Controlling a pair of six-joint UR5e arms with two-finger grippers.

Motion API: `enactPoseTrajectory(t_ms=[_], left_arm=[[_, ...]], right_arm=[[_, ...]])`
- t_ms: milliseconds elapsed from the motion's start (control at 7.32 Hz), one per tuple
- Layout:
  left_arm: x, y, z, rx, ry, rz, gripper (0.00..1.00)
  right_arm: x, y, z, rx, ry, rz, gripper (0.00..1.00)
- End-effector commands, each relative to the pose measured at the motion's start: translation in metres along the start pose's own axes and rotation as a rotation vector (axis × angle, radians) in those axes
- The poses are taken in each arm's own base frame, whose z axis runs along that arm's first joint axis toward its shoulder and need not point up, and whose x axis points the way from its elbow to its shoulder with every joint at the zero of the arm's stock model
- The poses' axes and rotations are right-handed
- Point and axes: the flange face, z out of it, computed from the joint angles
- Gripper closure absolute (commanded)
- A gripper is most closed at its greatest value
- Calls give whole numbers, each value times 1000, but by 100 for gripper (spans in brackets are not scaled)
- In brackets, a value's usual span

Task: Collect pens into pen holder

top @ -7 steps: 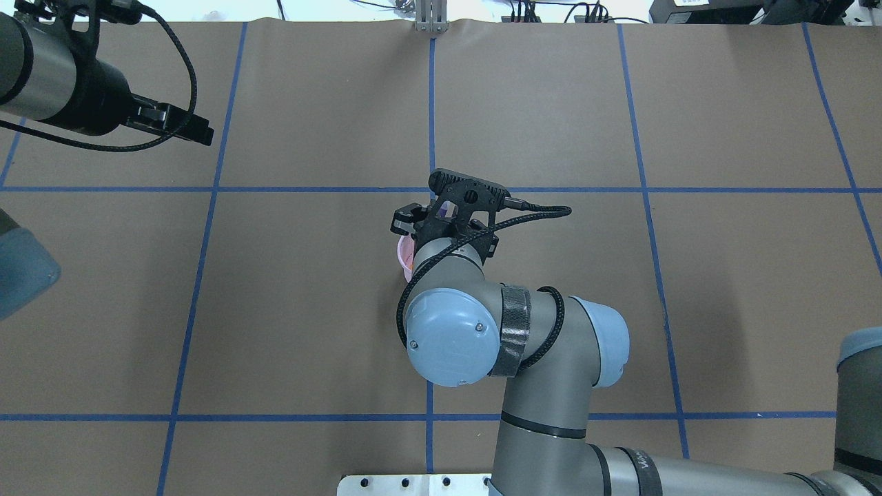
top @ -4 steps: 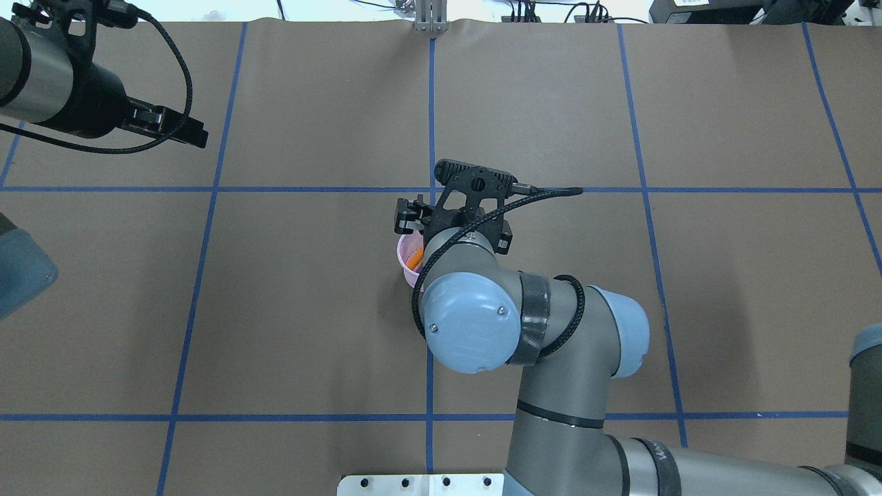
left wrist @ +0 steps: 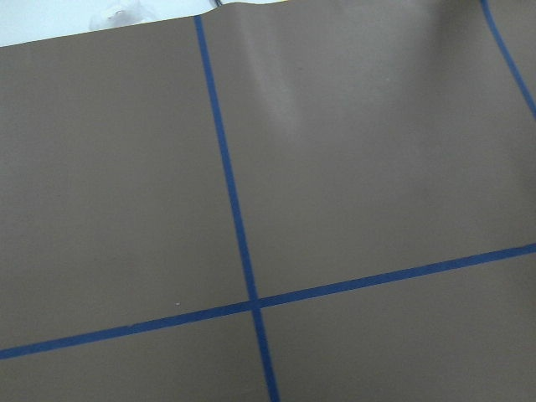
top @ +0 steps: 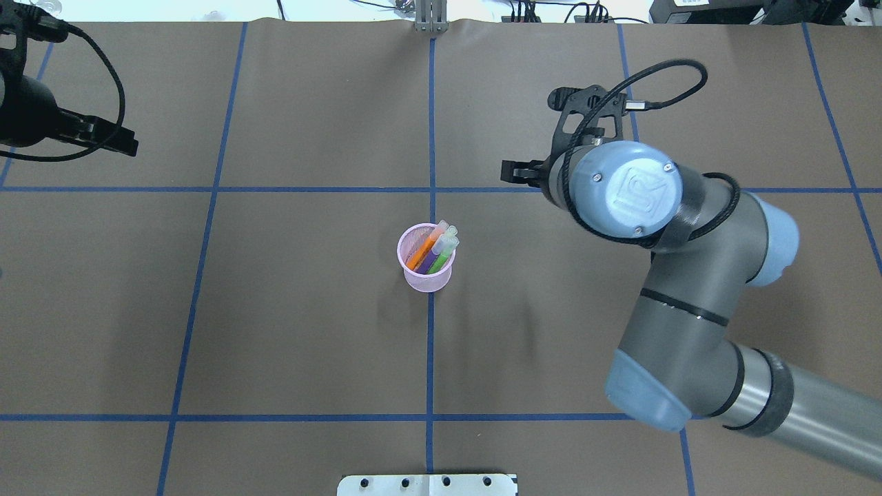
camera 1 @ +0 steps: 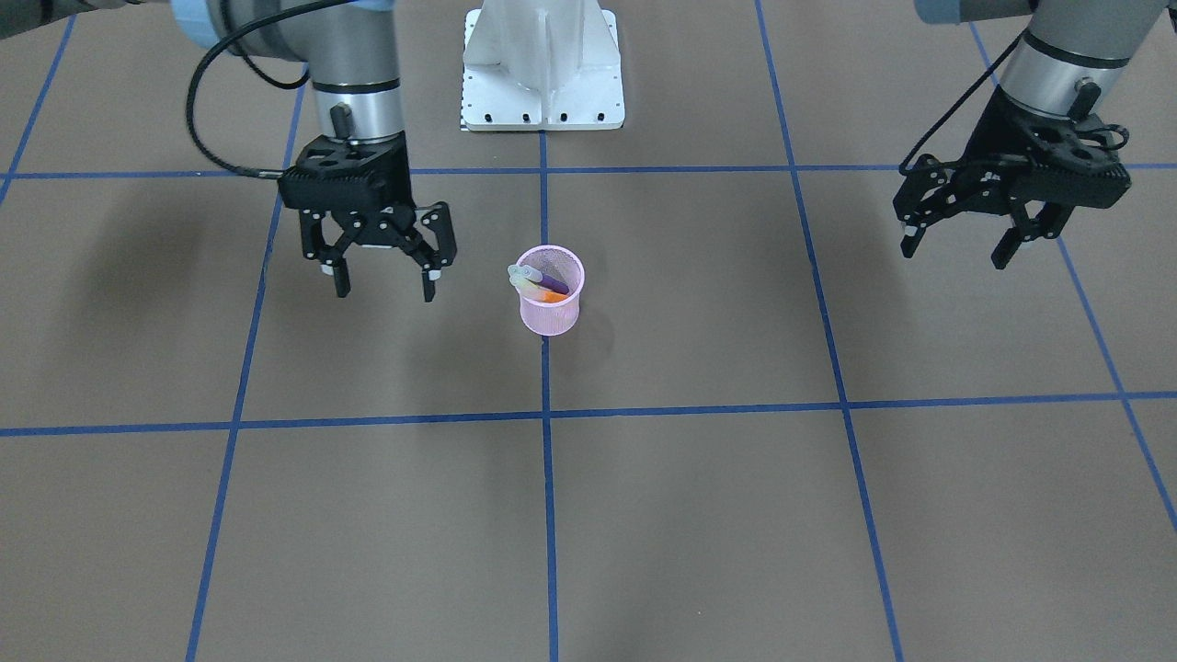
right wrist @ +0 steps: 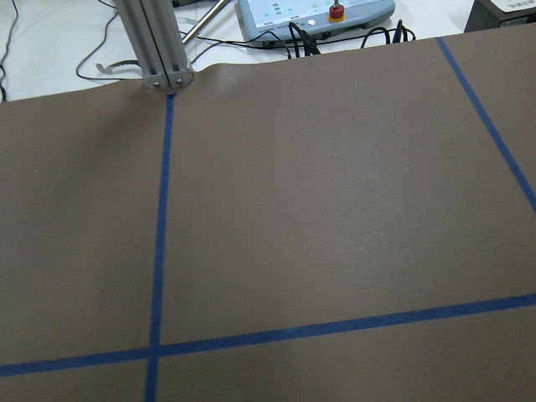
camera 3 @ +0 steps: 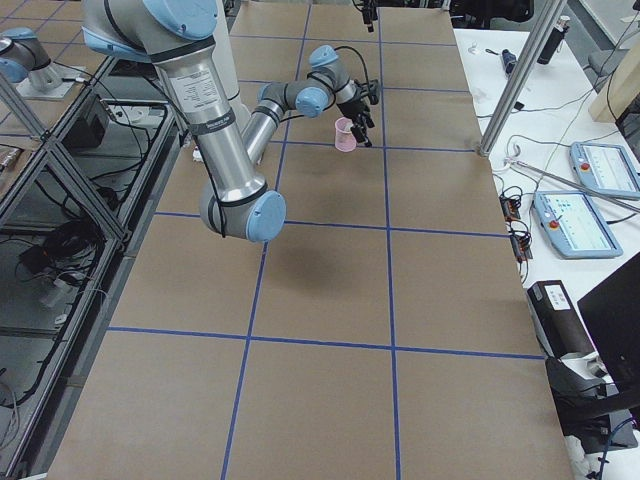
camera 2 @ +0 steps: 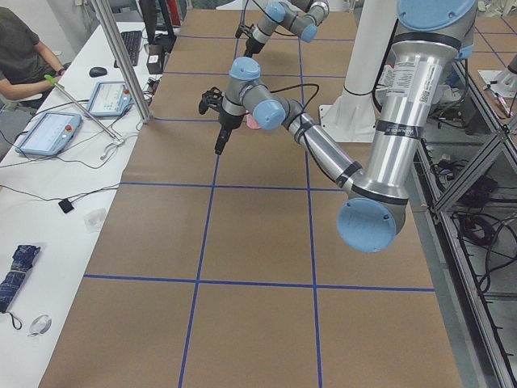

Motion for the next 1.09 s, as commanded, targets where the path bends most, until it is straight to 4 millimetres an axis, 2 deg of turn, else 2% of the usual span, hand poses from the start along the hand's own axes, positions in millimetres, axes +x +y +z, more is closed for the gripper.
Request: enactPoseTrajectory(t_ms=[0, 137, 273, 410, 547, 683, 820, 957], left_arm=[[-63, 5, 36, -95, -53, 9, 1], [-99, -2, 37, -126, -20, -46, 1], [-148, 4, 40, -183, 46, -3, 1], [-184, 24, 31, -206, 114, -38, 1], [-215, 32, 20, -193, 94, -97, 1], [-237, 42, 13, -187, 81, -110, 1], [-270, 74, 12, -203, 71, -54, 1], [-283, 89, 14, -221, 58, -92, 1]], right_arm=[[115, -57, 16, -180, 43, -50, 0], [175, -92, 11, -242, 38, -41, 0], [248, -128, 9, -311, 13, -49, 0], [323, -145, 11, -357, 4, -69, 0], [380, -146, 18, -378, 32, -108, 0], [425, -151, 18, -395, 37, -94, 0], [474, -146, 24, -442, -6, -83, 0], [512, -133, 25, -462, -10, -113, 0]])
